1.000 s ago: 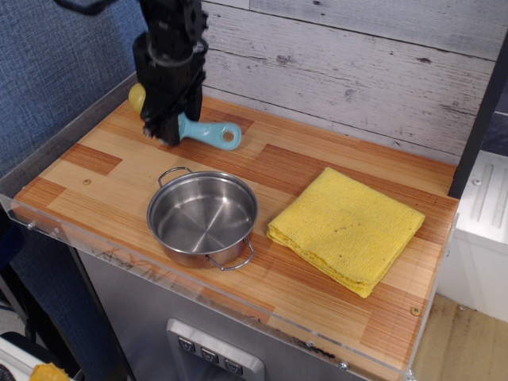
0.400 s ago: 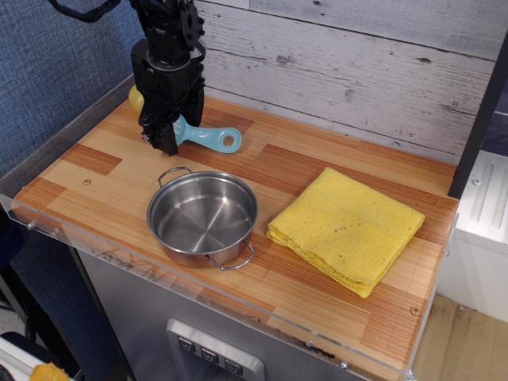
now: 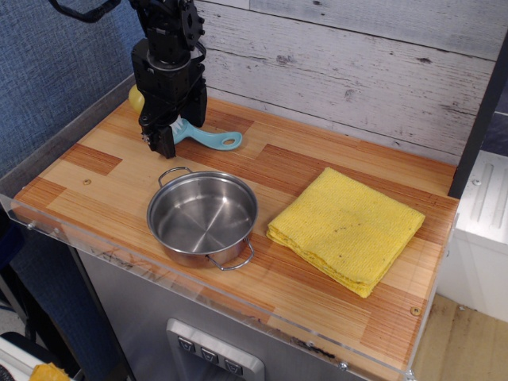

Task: Place the brush at the top left of the pan.

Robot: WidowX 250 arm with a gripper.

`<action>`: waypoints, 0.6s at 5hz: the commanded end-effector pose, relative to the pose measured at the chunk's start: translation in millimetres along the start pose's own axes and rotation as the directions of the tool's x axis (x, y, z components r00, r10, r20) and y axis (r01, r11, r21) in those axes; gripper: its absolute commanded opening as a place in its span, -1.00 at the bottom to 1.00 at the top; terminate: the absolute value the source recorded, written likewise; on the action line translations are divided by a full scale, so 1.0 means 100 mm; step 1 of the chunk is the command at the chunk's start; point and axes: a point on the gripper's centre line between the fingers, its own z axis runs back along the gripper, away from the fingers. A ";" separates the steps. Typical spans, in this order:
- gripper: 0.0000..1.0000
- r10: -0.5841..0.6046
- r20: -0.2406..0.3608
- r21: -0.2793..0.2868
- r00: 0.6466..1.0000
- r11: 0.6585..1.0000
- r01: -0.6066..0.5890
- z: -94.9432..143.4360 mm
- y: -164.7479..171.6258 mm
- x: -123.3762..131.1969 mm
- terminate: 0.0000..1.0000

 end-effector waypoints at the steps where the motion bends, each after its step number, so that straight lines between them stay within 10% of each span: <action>1: 1.00 0.006 0.071 -0.150 0.997 0.989 0.005 0.54 -0.13 0.18 -1.00; 3: 1.00 0.032 0.133 -0.251 0.991 0.968 0.003 1.11 -0.11 0.23 -1.00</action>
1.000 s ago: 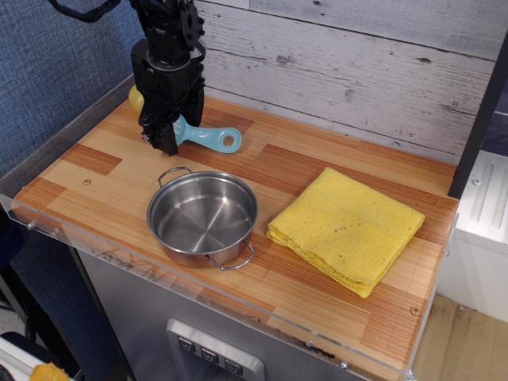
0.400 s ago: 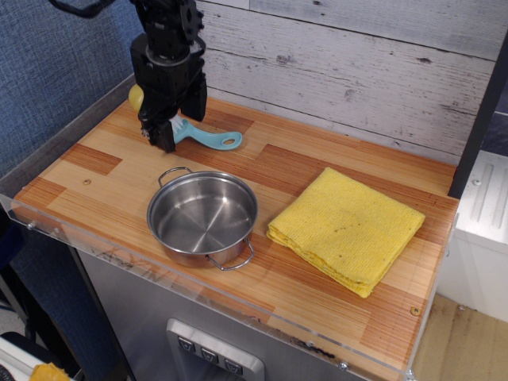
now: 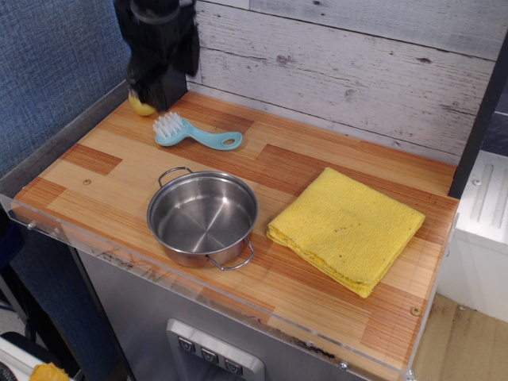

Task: Place the brush at the top left of the pan.

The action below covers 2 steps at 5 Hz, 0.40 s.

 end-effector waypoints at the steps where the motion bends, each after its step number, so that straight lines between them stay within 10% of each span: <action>1: 1.00 -0.002 0.089 -0.135 0.996 0.991 0.014 0.68 0.00 0.14 -1.00; 2: 1.00 -0.002 0.089 -0.135 0.996 0.991 0.014 0.68 0.00 0.14 1.00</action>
